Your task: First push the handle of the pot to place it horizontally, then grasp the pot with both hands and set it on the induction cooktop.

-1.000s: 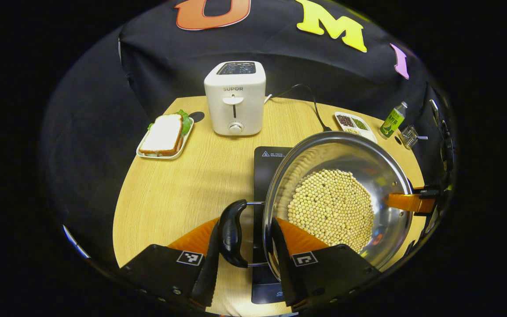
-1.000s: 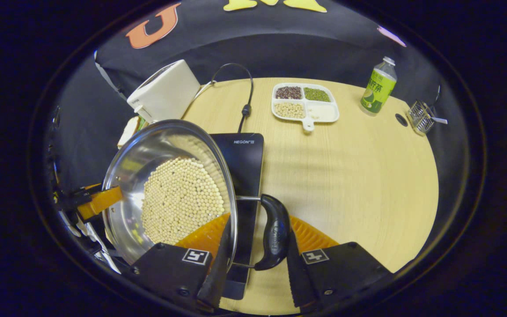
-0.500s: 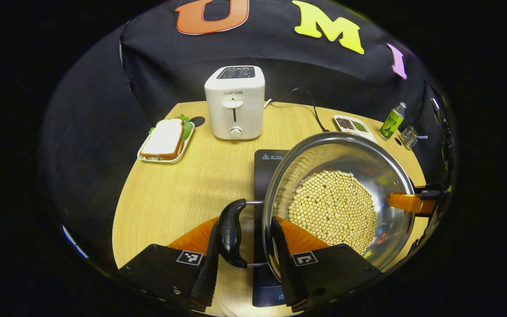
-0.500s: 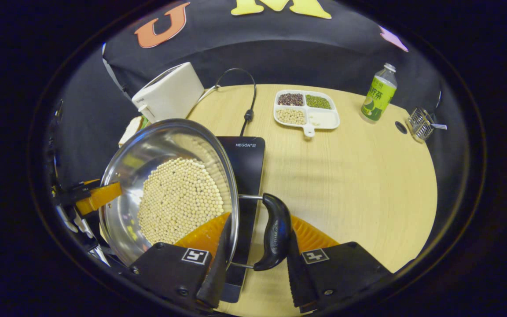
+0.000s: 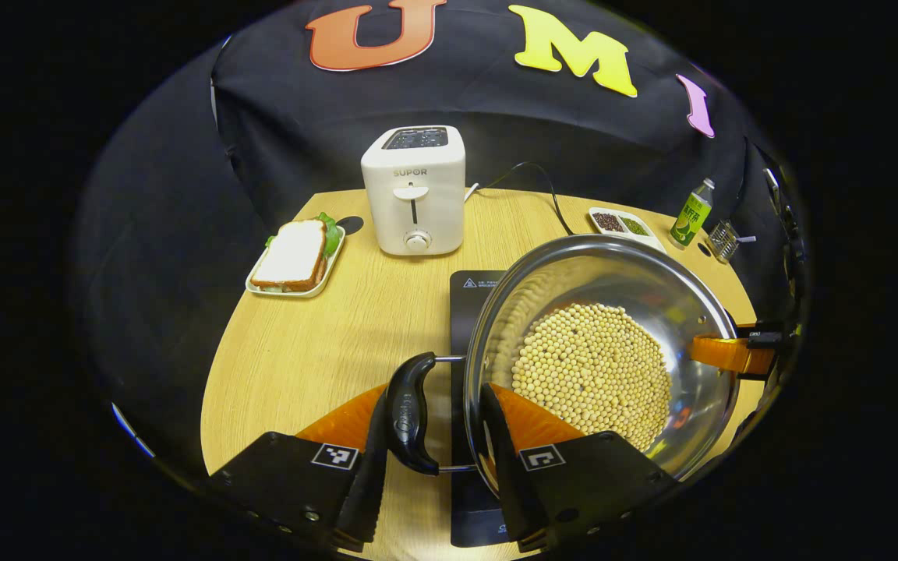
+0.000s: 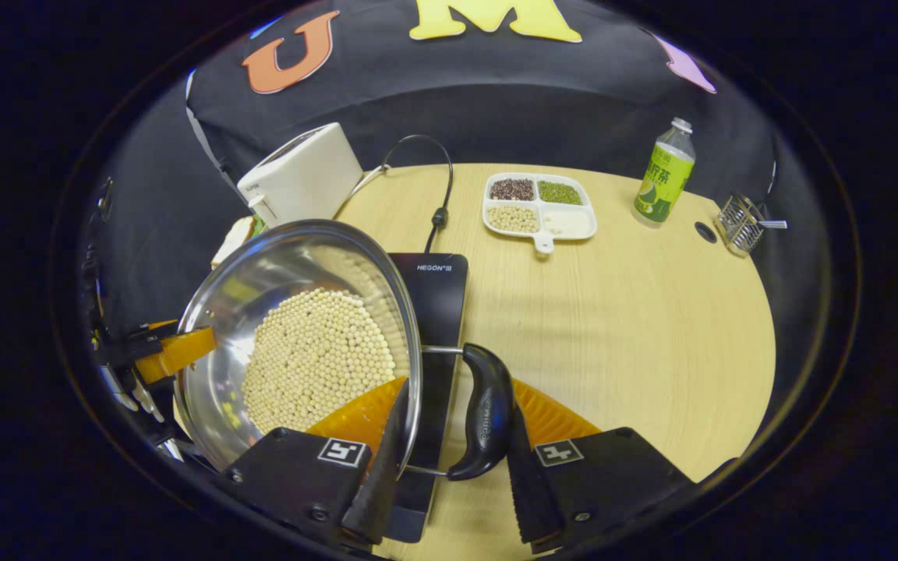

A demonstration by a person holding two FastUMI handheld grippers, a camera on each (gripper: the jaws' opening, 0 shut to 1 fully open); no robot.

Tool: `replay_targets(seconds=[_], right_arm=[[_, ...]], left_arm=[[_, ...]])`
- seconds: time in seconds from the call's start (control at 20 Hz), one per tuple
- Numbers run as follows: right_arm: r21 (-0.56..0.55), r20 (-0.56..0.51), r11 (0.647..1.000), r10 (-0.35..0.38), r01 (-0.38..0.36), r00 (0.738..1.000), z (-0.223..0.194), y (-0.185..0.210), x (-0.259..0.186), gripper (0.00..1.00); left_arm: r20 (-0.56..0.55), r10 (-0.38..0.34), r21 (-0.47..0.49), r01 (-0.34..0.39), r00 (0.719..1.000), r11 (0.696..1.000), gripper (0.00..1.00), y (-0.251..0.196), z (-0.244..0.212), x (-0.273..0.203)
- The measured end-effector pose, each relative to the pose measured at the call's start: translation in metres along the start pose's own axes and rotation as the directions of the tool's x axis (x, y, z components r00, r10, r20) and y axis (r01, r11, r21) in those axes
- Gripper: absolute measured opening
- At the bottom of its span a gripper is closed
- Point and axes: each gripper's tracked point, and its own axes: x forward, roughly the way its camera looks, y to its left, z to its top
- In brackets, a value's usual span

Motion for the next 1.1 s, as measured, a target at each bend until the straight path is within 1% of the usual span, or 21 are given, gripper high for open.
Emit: replay_targets(seconds=[0.05,0.1,0.15,0.2,0.25,0.3,0.35,0.4,0.5,0.6,0.7,0.8,0.95,1.0,1.1], right_arm=[[-0.012,-0.018,1.000,0.002,-0.002,1.000,-0.009,-0.001,0.006,0.66],[0.007,-0.055,1.000,0.016,-0.016,0.998,-0.019,-0.003,0.007,0.80],[0.047,-0.056,0.997,0.057,-0.055,0.997,-0.025,0.006,0.011,0.88],[0.063,-0.031,0.996,0.066,-0.064,0.997,-0.024,0.006,0.011,0.96],[0.046,0.008,0.997,0.058,-0.058,0.998,-0.019,0.004,0.007,0.97],[0.004,0.041,0.998,0.055,-0.055,0.998,-0.012,0.005,0.001,0.95],[-0.051,0.064,0.998,0.043,-0.039,0.997,-0.009,0.004,-0.009,0.94],[-0.087,0.096,0.996,0.037,-0.029,0.995,-0.002,0.003,-0.018,0.90],[-0.153,0.172,0.988,0.023,0.003,0.985,0.015,-0.001,-0.044,0.90],[-0.184,0.248,0.983,0.030,0.016,0.968,0.027,-0.003,-0.078,0.90],[-0.204,0.331,0.978,0.037,0.034,0.943,0.040,-0.011,-0.121,0.90],[-0.220,0.408,0.973,0.033,0.063,0.913,0.050,-0.023,-0.163,0.89],[-0.203,0.499,0.975,0.027,0.086,0.866,0.059,-0.049,-0.225,0.90],[-0.191,0.513,0.978,0.029,0.082,0.858,0.059,-0.058,-0.242,0.93],[-0.161,0.512,0.985,0.032,0.059,0.858,0.052,-0.079,-0.265,1.00]], left_arm=[[0.016,0.013,0.017,-0.013,1.000,1.000,0.60,-0.001,0.000,-0.002],[0.039,0.024,0.045,-0.026,0.999,0.999,0.61,0.000,-0.001,-0.002],[0.048,0.050,0.071,-0.053,0.998,0.996,0.67,0.004,-0.003,-0.005],[0.063,0.061,0.099,-0.067,0.996,0.993,0.70,0.003,-0.003,-0.010],[0.101,0.074,0.115,-0.086,0.992,0.990,0.78,0.003,0.002,-0.014],[0.144,0.098,0.113,-0.115,0.985,0.987,0.76,0.008,0.011,-0.017],[0.180,0.113,0.096,-0.132,0.977,0.987,0.98,0.009,0.013,-0.029],[0.211,0.125,0.071,-0.143,0.969,0.987,0.96,0.008,0.018,-0.040],[0.274,0.144,0.019,-0.155,0.951,0.988,0.97,0.007,0.030,-0.066],[0.333,0.157,-0.027,-0.157,0.930,0.987,0.97,0.002,0.042,-0.095],[0.388,0.162,-0.067,-0.147,0.907,0.987,0.97,-0.008,0.053,-0.126],[0.436,0.147,-0.090,-0.119,0.888,0.989,0.97,-0.026,0.066,-0.153],[0.518,0.131,-0.073,-0.109,0.846,0.991,0.97,-0.056,0.090,-0.198],[0.547,0.117,-0.064,-0.098,0.829,0.993,0.97,-0.071,0.099,-0.213],[0.598,0.083,-0.061,-0.057,0.797,0.996,0.97,-0.108,0.113,-0.243]])
